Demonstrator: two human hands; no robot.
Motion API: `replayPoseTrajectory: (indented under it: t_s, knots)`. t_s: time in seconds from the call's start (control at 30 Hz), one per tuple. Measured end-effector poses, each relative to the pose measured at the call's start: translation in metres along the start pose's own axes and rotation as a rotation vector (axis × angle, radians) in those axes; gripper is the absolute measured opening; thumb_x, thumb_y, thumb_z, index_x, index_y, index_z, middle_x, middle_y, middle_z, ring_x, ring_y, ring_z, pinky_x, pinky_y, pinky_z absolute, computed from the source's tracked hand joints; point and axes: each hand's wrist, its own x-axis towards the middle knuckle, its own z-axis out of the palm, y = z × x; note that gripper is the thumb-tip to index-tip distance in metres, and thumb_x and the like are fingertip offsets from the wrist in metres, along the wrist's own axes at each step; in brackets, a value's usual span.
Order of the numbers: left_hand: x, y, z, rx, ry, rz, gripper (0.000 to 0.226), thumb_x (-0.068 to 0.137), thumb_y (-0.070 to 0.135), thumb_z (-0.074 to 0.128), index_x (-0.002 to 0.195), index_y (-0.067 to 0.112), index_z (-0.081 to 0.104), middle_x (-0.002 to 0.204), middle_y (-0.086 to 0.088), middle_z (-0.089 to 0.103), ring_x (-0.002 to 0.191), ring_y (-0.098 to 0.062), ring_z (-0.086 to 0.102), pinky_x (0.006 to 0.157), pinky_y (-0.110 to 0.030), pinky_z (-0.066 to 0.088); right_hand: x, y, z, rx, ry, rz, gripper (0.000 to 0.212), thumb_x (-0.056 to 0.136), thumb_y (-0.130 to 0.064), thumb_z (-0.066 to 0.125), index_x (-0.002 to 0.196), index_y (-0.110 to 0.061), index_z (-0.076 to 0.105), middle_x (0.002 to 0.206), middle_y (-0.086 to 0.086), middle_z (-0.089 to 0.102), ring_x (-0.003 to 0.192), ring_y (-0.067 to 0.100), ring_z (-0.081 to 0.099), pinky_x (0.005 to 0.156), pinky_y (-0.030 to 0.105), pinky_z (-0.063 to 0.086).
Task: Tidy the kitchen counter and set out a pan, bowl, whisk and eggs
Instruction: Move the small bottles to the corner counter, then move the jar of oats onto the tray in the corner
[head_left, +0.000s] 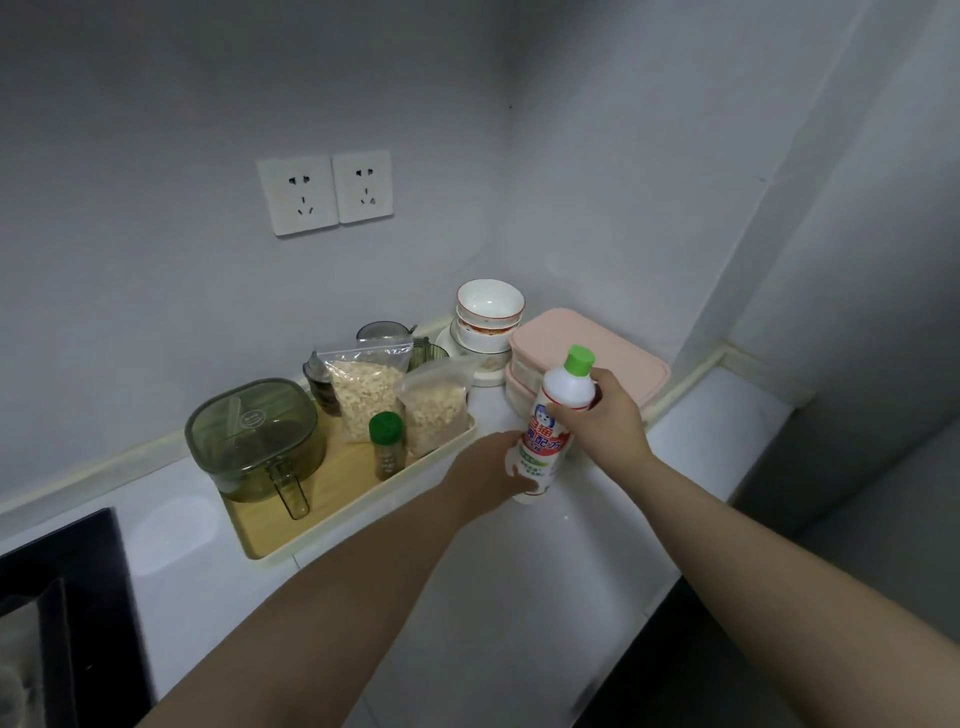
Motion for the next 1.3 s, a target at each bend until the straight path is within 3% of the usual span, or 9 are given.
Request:
replayPoseTrajectory:
  t_s: [0.23, 0.37, 0.5, 0.57, 0.67, 0.77, 0.93, 1.17, 1.3]
  knots:
    - [0.033, 0.003, 0.018, -0.198, 0.089, -0.156, 0.051, 0.079, 0.020, 0.073, 0.127, 0.015, 0.055, 0.121, -0.003, 0.064, 0.106, -0.018, 0.060, 0.083, -0.020, 0.040, 0.013, 0.003, -0.005, -0.028, -0.076, -0.011, 0.062, 0.073, -0.009, 0.078, 0.128, -0.014, 0.050, 0.109, -0.004, 0.056, 0.095, 0.012, 0.052, 0.067, 0.012, 0.040]
    - [0.044, -0.004, 0.017, -0.236, 0.134, -0.201, 0.052, 0.076, 0.020, 0.077, 0.123, 0.015, 0.056, 0.119, -0.001, 0.064, 0.108, -0.019, 0.059, 0.084, -0.022, 0.041, 0.027, -0.002, 0.006, -0.056, -0.128, -0.051, 0.064, 0.071, -0.009, 0.079, 0.129, -0.016, 0.051, 0.120, 0.001, 0.060, 0.099, 0.012, 0.052, 0.083, 0.023, 0.044]
    - [0.051, -0.010, 0.014, -0.287, 0.221, -0.250, 0.049, 0.075, 0.019, 0.078, 0.119, 0.014, 0.058, 0.115, -0.001, 0.066, 0.100, -0.014, 0.059, 0.081, -0.022, 0.041, 0.042, -0.006, 0.012, -0.056, -0.191, -0.044, 0.060, 0.075, -0.009, 0.074, 0.130, -0.016, 0.050, 0.121, 0.004, 0.061, 0.107, 0.017, 0.057, 0.088, 0.028, 0.047]
    - [0.054, -0.012, 0.010, -0.293, 0.267, -0.272, 0.049, 0.076, 0.021, 0.078, 0.120, 0.015, 0.059, 0.114, 0.000, 0.066, 0.097, -0.013, 0.059, 0.080, -0.021, 0.041, 0.046, -0.007, 0.012, -0.042, -0.177, -0.020, 0.056, 0.080, -0.011, 0.071, 0.131, -0.014, 0.049, 0.119, 0.005, 0.060, 0.104, 0.014, 0.056, 0.086, 0.025, 0.046]
    - [0.059, -0.014, 0.006, -0.302, 0.323, -0.293, 0.053, 0.076, 0.023, 0.077, 0.124, 0.015, 0.058, 0.118, -0.003, 0.066, 0.105, -0.021, 0.061, 0.086, -0.028, 0.047, 0.048, -0.002, 0.006, -0.095, -0.093, -0.029, 0.047, 0.083, -0.015, 0.068, 0.128, -0.012, 0.052, 0.106, 0.001, 0.056, 0.094, 0.013, 0.054, 0.084, 0.023, 0.045]
    - [0.062, -0.015, 0.006, -0.310, 0.373, -0.314, 0.053, 0.075, 0.022, 0.077, 0.124, 0.013, 0.057, 0.119, -0.006, 0.066, 0.107, -0.025, 0.061, 0.093, -0.038, 0.049, 0.047, 0.012, 0.001, -0.113, -0.028, -0.020, 0.039, 0.084, -0.005, 0.061, 0.122, -0.009, 0.056, 0.099, 0.001, 0.057, 0.089, 0.015, 0.055, 0.086, 0.025, 0.046]
    - [0.067, -0.013, 0.008, -0.200, 0.350, -0.310, 0.053, 0.075, 0.030, 0.077, 0.122, 0.015, 0.057, 0.117, -0.004, 0.066, 0.108, -0.025, 0.061, 0.092, -0.040, 0.049, 0.040, 0.030, -0.004, -0.181, -0.028, -0.004, 0.034, 0.084, -0.002, 0.054, 0.117, -0.008, 0.059, 0.100, 0.002, 0.060, 0.087, 0.014, 0.054, 0.080, 0.020, 0.040]
    - [0.058, -0.010, 0.007, -0.078, 0.322, -0.330, 0.051, 0.081, 0.033, 0.072, 0.124, 0.012, 0.057, 0.121, -0.006, 0.065, 0.110, -0.023, 0.060, 0.091, -0.033, 0.047, 0.030, 0.031, 0.001, -0.269, -0.059, -0.043, 0.032, 0.083, -0.003, 0.054, 0.113, -0.008, 0.062, 0.102, 0.005, 0.063, 0.091, 0.018, 0.056, 0.082, 0.024, 0.043]
    - [0.036, -0.007, -0.005, 0.041, 0.291, -0.309, 0.047, 0.091, 0.028, 0.059, 0.133, 0.009, 0.051, 0.126, -0.009, 0.061, 0.114, -0.023, 0.057, 0.094, -0.032, 0.044, 0.020, 0.024, 0.007, -0.298, -0.033, -0.078, 0.022, 0.086, -0.007, 0.054, 0.107, -0.007, 0.063, 0.098, 0.006, 0.064, 0.090, 0.020, 0.056, 0.079, 0.026, 0.043]
